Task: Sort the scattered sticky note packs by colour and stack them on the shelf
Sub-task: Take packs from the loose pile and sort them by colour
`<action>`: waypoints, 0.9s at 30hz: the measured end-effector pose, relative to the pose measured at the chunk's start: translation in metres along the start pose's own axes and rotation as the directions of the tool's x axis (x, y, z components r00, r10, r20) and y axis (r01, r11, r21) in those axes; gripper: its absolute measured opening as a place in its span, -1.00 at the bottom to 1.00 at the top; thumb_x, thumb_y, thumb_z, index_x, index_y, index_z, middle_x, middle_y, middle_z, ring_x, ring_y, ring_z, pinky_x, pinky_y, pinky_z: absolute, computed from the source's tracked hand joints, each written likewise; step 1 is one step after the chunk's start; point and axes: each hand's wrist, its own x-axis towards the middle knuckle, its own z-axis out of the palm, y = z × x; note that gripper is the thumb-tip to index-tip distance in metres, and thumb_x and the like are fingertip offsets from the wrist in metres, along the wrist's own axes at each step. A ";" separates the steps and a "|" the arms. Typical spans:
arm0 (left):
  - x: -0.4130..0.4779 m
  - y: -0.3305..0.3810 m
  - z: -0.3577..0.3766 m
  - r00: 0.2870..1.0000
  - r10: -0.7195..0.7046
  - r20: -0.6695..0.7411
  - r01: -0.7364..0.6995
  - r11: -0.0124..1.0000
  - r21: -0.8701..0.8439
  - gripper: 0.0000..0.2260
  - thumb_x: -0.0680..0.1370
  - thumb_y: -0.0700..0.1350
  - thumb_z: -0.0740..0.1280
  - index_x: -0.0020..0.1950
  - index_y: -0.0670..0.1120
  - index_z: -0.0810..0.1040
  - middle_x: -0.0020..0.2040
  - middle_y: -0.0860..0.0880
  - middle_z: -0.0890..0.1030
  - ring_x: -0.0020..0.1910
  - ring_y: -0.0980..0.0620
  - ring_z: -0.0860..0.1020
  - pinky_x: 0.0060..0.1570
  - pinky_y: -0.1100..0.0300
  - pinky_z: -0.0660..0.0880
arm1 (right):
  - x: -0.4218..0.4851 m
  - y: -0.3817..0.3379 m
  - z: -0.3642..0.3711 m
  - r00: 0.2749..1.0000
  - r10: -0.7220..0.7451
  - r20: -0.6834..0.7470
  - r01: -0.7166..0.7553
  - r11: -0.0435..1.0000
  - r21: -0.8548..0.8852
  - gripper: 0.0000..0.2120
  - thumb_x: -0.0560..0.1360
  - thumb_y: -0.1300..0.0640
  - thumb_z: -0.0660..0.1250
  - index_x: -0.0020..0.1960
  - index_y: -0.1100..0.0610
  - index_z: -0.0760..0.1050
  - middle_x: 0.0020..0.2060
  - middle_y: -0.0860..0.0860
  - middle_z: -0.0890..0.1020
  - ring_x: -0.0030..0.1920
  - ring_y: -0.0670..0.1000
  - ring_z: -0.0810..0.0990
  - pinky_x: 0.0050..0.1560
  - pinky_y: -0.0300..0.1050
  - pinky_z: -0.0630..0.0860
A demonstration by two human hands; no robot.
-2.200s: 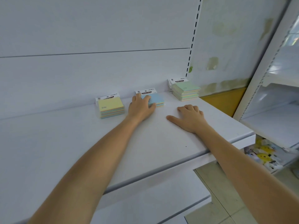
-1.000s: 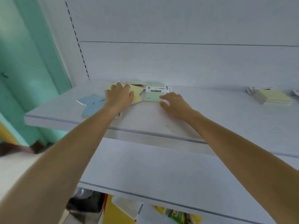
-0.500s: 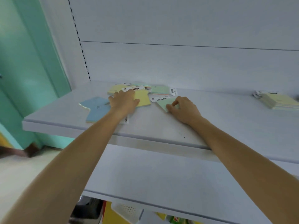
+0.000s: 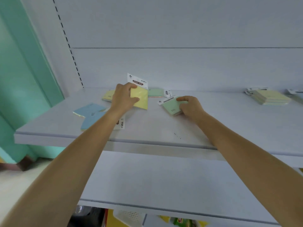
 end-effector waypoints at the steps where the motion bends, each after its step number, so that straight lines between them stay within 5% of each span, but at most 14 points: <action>1: 0.000 0.004 0.001 1.000 0.024 -0.010 -0.025 0.999 -0.022 -0.59 0.41 -0.20 0.42 0.24 -0.09 0.48 0.11 -0.13 0.43 0.10 -0.10 0.47 0.01 0.22 0.34 | 0.002 0.000 -0.006 0.996 0.079 0.028 -0.081 0.992 0.092 -0.65 0.49 0.35 0.12 0.19 0.18 0.51 0.22 0.19 0.50 -0.04 0.10 0.49 -0.13 -0.16 0.52; 5: 0.001 0.025 0.016 0.999 0.042 -0.035 -0.048 0.975 -0.217 -0.64 0.39 -0.21 0.45 0.17 -0.13 0.52 -0.05 0.01 0.39 -0.04 0.02 0.38 -0.06 0.25 0.33 | 0.003 0.012 -0.043 0.987 0.162 -0.017 -0.152 0.953 0.263 -0.67 0.48 0.42 0.12 0.17 0.29 0.52 0.06 0.19 0.52 -0.02 0.08 0.47 0.22 0.02 0.49; 9: -0.005 0.062 0.053 0.999 0.036 0.014 -0.028 0.922 -0.387 -0.65 0.39 -0.22 0.46 0.16 -0.14 0.53 -0.12 0.11 0.41 -0.02 0.06 0.39 -0.11 0.25 0.38 | -0.003 0.042 -0.093 0.971 0.143 -0.191 -0.085 0.956 0.282 -0.59 0.45 0.43 0.08 0.23 0.27 0.49 -0.01 0.10 0.48 -0.12 0.03 0.45 0.02 -0.10 0.48; 15: -0.009 0.134 0.123 0.994 0.051 0.097 0.002 0.879 -0.477 -0.63 0.38 -0.19 0.47 0.16 -0.09 0.54 -0.16 0.13 0.40 -0.01 0.04 0.43 0.02 0.04 0.48 | -0.010 0.098 -0.183 0.937 0.184 -0.296 -0.073 0.935 0.348 -0.57 0.42 0.43 0.12 0.24 0.24 0.49 0.02 0.08 0.50 -0.02 0.04 0.45 0.23 0.01 0.46; 20: -0.011 0.211 0.188 0.994 0.062 0.091 -0.006 0.853 -0.521 -0.64 0.39 -0.19 0.46 0.17 -0.11 0.54 -0.08 0.05 0.42 0.02 0.06 0.43 0.16 -0.04 0.49 | -0.013 0.142 -0.261 0.943 0.182 -0.278 -0.066 0.923 0.379 -0.57 0.43 0.45 0.12 0.26 0.25 0.46 0.01 0.11 0.47 -0.11 0.04 0.45 0.07 -0.07 0.47; 24: -0.011 0.268 0.237 0.994 0.060 0.087 -0.005 0.852 -0.523 -0.64 0.40 -0.19 0.45 0.17 -0.15 0.53 0.01 -0.02 0.44 0.04 0.08 0.42 0.19 -0.04 0.49 | -0.010 0.175 -0.320 0.952 0.159 -0.262 -0.055 0.929 0.366 -0.57 0.45 0.45 0.13 0.27 0.25 0.44 0.03 0.14 0.47 -0.04 0.07 0.45 0.16 -0.02 0.49; 27: -0.009 0.300 0.268 0.997 0.050 0.066 -0.007 0.846 -0.533 -0.66 0.40 -0.19 0.45 0.16 -0.17 0.54 0.10 -0.14 0.52 0.04 0.09 0.42 0.19 -0.02 0.49 | -0.006 0.195 -0.358 0.954 0.135 -0.269 -0.024 0.925 0.378 -0.58 0.46 0.46 0.13 0.29 0.26 0.42 0.06 0.11 0.45 -0.01 0.05 0.45 -0.03 -0.19 0.52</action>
